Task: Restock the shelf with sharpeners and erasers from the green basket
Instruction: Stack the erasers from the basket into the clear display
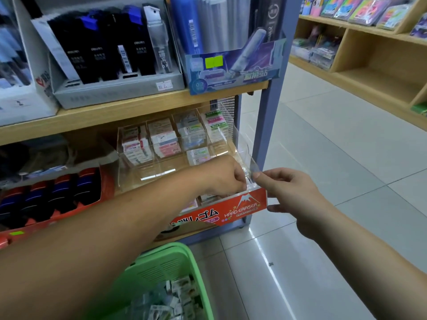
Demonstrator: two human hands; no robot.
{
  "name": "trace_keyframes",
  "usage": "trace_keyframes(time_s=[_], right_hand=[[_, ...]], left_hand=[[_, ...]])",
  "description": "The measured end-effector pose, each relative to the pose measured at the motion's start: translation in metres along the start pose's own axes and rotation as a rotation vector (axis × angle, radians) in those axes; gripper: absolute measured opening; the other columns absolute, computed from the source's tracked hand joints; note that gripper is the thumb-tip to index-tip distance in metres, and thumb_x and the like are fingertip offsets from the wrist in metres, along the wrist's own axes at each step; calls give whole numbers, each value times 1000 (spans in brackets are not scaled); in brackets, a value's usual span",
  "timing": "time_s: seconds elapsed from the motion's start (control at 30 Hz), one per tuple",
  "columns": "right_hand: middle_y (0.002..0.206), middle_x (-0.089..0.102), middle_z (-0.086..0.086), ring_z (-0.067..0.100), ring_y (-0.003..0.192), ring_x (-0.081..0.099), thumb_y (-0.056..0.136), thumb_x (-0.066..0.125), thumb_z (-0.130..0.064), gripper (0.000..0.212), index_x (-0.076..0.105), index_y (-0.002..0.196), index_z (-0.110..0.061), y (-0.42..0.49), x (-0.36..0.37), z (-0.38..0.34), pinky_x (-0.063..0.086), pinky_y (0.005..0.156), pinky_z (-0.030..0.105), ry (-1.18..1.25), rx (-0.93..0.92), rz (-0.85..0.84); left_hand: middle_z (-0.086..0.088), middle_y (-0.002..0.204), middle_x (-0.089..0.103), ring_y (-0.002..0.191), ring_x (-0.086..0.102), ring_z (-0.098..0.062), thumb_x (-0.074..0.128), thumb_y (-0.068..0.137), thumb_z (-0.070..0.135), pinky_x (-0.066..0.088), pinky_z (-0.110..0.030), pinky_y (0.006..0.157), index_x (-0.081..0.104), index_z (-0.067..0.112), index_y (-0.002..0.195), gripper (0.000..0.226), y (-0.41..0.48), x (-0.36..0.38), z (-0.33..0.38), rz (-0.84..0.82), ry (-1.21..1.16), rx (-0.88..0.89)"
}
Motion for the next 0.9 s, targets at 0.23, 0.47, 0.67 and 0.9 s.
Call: trace_keyframes(time_s=[0.23,0.47,0.67,0.9], right_hand=[[91,72,-2,7,71,70,85,84,-42,38,71,107,-13,-18,-6,-26,54,57,23,-275,-155,102],[75,77,-7,5,66,69,84,83,-43,22,76,86,-22,-86,46,-48,53,60,21,-524,-371,-189],[81,70,-16,5,77,65,86,78,-52,27,74,96,-26,-122,153,34,53,71,24,-746,-382,-585],[150,52,5,25,132,53,87,77,-56,75,49,149,-26,-119,262,161,47,110,38,-1271,-250,-898]], left_hand=[[13,97,72,88,66,-1,68,99,27,58,-26,82,78,23,105,12,-49,-28,-1,314,-159,128],[25,58,59,51,51,6,74,93,15,33,-6,52,77,16,85,9,-168,-8,-61,589,-369,225],[15,80,70,67,60,0,75,92,31,49,-23,64,76,25,99,10,-207,75,-167,389,-372,-28],[-5,116,68,100,67,-21,73,95,27,57,-38,88,57,15,139,48,-238,195,-270,-60,-472,-396]])
Point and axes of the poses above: each hand's wrist, its own y-axis towards the middle knuckle, its own x-axis out of the palm, z = x × y, the point moved 6 cm from there along y, towards the middle knuckle
